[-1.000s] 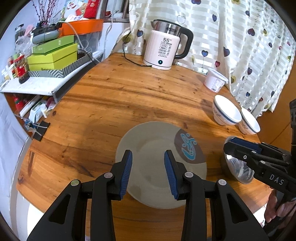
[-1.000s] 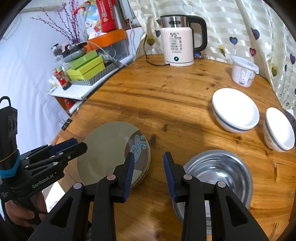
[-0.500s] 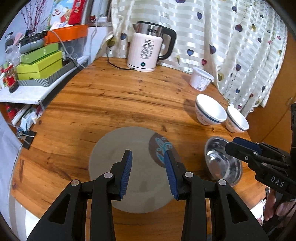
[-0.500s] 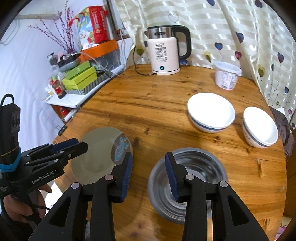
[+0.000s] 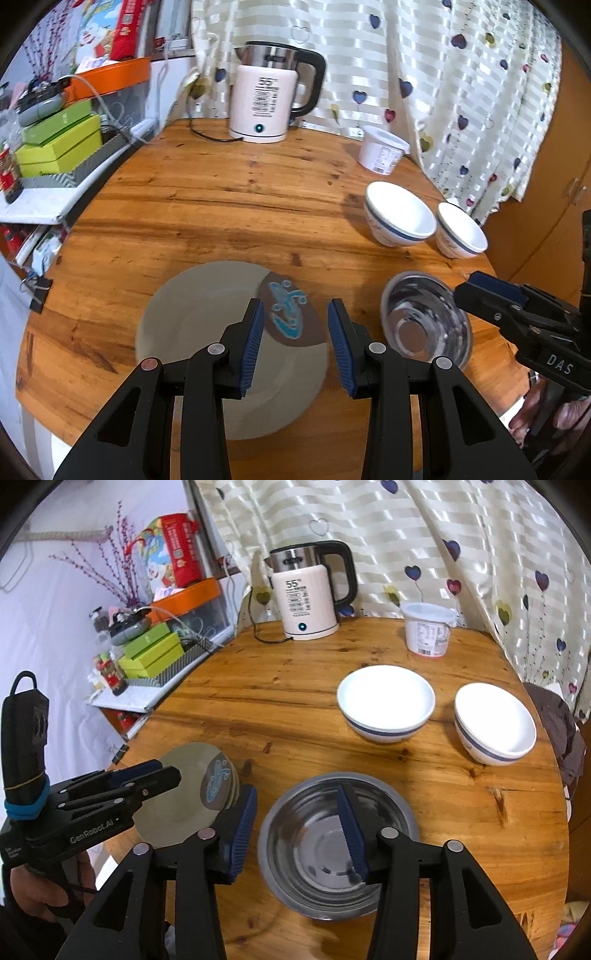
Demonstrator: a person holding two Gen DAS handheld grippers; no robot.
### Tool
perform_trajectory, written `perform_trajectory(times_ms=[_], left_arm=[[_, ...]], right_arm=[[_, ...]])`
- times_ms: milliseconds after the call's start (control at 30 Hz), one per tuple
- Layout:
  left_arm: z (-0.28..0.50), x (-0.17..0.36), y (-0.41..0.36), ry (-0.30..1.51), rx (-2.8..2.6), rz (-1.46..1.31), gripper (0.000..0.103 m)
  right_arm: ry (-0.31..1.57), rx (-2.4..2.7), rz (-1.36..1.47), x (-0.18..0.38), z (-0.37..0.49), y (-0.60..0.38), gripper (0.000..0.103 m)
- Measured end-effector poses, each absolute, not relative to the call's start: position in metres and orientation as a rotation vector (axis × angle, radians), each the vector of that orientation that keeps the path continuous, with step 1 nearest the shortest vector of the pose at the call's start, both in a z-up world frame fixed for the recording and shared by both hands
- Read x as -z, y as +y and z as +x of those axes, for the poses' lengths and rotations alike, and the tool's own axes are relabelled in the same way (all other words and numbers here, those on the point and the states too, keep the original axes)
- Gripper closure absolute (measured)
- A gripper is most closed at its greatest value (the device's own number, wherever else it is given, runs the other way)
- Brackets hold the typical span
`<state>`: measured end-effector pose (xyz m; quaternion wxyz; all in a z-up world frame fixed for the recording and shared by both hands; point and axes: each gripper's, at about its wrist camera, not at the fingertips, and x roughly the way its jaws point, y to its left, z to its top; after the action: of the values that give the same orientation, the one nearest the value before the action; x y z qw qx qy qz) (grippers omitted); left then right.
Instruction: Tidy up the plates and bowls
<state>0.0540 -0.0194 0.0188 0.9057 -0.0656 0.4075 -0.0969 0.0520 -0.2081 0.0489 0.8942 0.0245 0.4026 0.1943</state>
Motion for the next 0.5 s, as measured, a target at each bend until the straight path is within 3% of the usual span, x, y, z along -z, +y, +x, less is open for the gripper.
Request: perform_trajectory(times_ms=[167,500], left_arm=[[0.058,-0.021,-0.031,0.831,0.226,-0.11,0.066],[0.069,-0.021,-0.047,0.844,0.276,-0.098,0.066]], right_arm=[[0.824,-0.4,0.052,-0.048,0.052,-0.216,0.05],[0.831,-0.358,0.079,-0.049,0.056,-0.233,0.05]])
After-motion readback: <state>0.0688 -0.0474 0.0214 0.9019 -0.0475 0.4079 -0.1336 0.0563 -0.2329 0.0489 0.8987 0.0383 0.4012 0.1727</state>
